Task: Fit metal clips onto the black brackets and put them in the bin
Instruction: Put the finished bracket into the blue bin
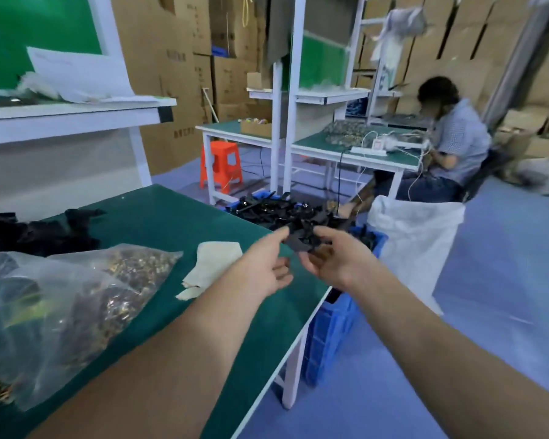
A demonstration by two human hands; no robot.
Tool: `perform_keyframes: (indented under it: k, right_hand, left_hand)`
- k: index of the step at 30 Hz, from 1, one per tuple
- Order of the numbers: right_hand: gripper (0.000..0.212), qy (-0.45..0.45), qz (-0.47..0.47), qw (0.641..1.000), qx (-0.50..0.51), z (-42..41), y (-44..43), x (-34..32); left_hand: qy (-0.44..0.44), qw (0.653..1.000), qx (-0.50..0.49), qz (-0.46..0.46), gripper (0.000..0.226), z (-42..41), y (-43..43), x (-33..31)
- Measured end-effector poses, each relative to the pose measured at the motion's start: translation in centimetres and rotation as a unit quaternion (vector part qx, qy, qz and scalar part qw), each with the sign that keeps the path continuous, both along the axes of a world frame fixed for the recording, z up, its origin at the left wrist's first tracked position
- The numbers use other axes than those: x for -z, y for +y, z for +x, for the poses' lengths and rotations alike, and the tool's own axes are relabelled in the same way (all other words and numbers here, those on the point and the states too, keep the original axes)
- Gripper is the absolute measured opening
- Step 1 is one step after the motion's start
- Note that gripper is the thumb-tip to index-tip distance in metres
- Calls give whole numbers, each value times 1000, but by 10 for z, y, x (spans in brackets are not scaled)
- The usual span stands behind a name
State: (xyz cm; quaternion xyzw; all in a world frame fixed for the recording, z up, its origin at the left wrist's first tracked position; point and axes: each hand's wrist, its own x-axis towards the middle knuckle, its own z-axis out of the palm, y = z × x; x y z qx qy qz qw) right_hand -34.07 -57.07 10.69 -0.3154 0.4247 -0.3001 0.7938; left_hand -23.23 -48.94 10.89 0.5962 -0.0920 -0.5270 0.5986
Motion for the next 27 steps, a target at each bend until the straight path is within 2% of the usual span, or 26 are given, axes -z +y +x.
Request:
perform_keyframes:
  k: [1,2,4,6,7,9,12,17,21,24,27]
  right_hand:
    - [25,22,-16,1000,12,8,-17,-9]
    - [30,77,-31,997,-6,16,-30,-12]
    - [25,205,-77,973,-75,31,-31,-7]
    - [2,240,-153,953,-107,55,-13,4]
    - [12,234,-196,947,-105,68,-2,10]
    - [27,210,-231,943,-113,92,28,21]
    - [29,152,-220,957,-114,114,70,33]
    - [32,54,-239,965,-89,142,123,9]
    - [35,5,-331,930,-159,168,175,-20]
    - [31,-42,-372,892,-254,192,222,-38]
    - [25,-78,-363,866,-334,221,265,-40]
  left_hand:
    - [-3,1000,-10,-18,66,4,-11,-10]
    - [-22,999,-5,-32,70,6,-17,-19]
    - [-119,992,25,-15,47,9,-13,-23]
    - [-218,975,29,23,17,19,0,-10]
    - [-252,967,11,25,11,27,8,-2]
    - [-312,949,-34,34,20,46,25,14]
    - [-412,905,-69,77,22,64,51,31]
    - [-497,863,-79,44,15,93,100,7]
    - [-527,845,-90,-18,12,121,176,-34]
    - [-547,821,-159,-44,20,150,247,-41]
    - [-592,748,-298,29,30,185,316,-26]
